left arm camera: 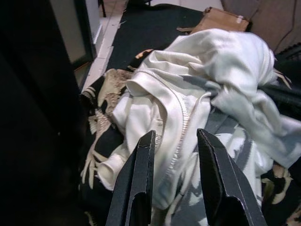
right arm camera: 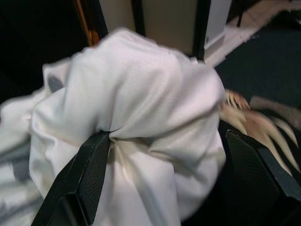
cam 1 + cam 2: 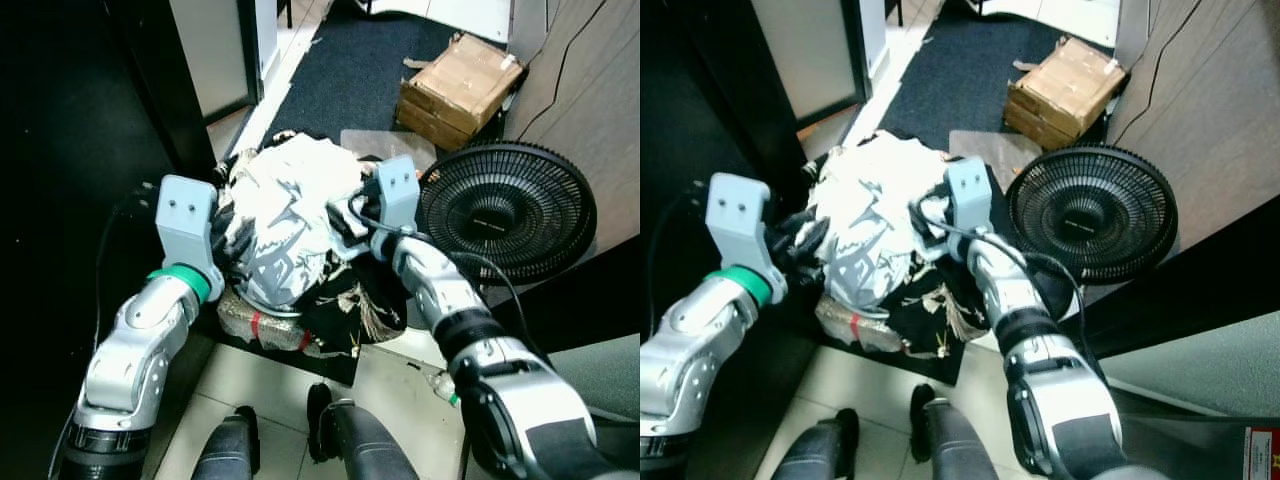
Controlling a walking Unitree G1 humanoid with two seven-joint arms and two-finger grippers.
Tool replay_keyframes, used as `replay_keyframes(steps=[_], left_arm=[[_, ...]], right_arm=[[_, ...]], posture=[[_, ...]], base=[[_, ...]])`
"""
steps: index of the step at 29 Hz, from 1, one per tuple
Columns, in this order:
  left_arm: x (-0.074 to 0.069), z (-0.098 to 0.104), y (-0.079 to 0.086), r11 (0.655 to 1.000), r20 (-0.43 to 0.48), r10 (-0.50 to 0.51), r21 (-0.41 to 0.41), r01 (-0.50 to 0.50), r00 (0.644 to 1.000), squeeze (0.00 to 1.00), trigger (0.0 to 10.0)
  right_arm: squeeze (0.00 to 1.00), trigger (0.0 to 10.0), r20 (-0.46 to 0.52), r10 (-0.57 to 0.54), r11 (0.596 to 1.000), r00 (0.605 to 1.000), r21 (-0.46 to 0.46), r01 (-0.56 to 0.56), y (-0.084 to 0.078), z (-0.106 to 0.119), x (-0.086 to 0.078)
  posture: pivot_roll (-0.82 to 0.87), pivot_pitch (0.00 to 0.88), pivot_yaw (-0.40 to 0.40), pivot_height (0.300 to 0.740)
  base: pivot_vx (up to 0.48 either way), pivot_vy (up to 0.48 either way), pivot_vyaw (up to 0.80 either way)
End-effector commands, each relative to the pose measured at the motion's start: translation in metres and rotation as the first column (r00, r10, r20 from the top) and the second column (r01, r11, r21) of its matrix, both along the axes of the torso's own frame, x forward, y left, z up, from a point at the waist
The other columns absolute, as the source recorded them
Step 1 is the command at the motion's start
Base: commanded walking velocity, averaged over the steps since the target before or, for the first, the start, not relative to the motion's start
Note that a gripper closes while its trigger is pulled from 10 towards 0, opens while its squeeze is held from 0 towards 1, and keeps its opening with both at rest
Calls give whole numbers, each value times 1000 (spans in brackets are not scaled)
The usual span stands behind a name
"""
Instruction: Clothes washing
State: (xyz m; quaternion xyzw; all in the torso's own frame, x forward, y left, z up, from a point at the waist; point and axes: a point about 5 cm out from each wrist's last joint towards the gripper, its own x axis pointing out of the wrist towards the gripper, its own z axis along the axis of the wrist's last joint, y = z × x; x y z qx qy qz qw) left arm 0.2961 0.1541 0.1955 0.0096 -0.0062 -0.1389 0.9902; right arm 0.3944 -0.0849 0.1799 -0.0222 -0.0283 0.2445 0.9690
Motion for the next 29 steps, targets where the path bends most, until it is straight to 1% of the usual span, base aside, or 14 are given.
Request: replay_keyframes(steps=[1, 2, 4, 8, 10, 11, 12, 14, 15, 16, 17, 18, 22, 29], left_arm=[[-3, -2, 3, 1000, -18, 16, 4, -16, 1000, 0, 10000], [-3, -2, 5, 1000, -19, 26, 5, -26, 999, 0, 10000], [-4, -2, 7, 999, -21, 38, 8, -38, 999, 0, 10000], [-4, -1, 8, 999, -20, 47, 11, -47, 999, 0, 10000], [-5, 0, 10, 998, -19, 64, 14, -64, 998, 0, 10000], [-5, 0, 10, 998, -19, 64, 14, -64, 998, 0, 10000], [-4, 0, 12, 997, -21, 73, 14, -73, 997, 0, 10000], [-4, 0, 12, 997, -21, 73, 14, -73, 997, 0, 10000], [-4, -1, 13, 996, -24, 87, 15, -87, 996, 0, 10000], [-4, -1, 14, 995, -26, 100, 15, -100, 995, 0, 10000], [-5, 0, 16, 993, -29, 114, 14, -114, 993, 0, 10000], [-5, 0, 17, 992, -30, 123, 14, -123, 992, 0, 10000], [-5, 1, 23, 986, -37, 165, 18, -164, 986, 0, 10000], [-6, 1, 25, 983, -41, 181, 19, -180, 983, 0, 10000]], right_arm=[[0, 10000, -28, 23, 1000, 999, 20, -23, 7, -6, -2], [0, 10000, -20, 45, 998, 999, 33, -44, 14, 0, -1], [0, 10000, -25, 74, 997, 997, 27, -74, 25, 2, -1], [0, 10000, -57, 80, 997, 995, -7, -81, 28, -5, -2], [0, 10000, -95, 79, 995, 992, -54, -85, 27, -15, -5], [0, 10000, -95, 79, 995, 992, -54, -85, 27, -15, -5], [0, 10000, -109, 85, 993, 990, -74, -94, 27, -19, -6], [0, 10000, -109, 85, 993, 990, -74, -94, 27, -19, -6], [0, 9137, -119, 89, 991, 989, -85, -99, 28, -21, -6], [0, 3725, -123, 98, 988, 988, -103, -111, 29, -21, -6], [0, 392, -124, 105, 986, 987, -113, -119, 30, -20, -6], [0, 0, -124, 110, 985, 986, -118, -124, 31, -20, -6], [0, 0, -127, 111, 985, 986, -121, -126, 31, -19, -5], [0, 0, -132, 111, 985, 985, -115, -127, 30, -19, -4]], posture=[[31, 272, 25, 740], [34, 271, 25, 740], [40, 267, 22, 740], [43, 266, 21, 740], [43, 269, 22, 740], [43, 269, 22, 740], [43, 270, 22, 740], [43, 270, 22, 740], [44, 272, 22, 740], [49, 274, 21, 740], [53, 276, 20, 740], [54, 278, 20, 740], [57, 284, 20, 740], [58, 287, 21, 740]], base=[[0, 0, 0], [0, 0, 0], [0, 0, 0], [0, 0, 0], [0, 0, 0], [0, 0, 0], [0, 0, 0], [0, 0, 0], [0, 0, 0], [0, 0, 0], [0, 0, 0], [0, 0, 0], [0, 0, 0], [0, 0, 0]])
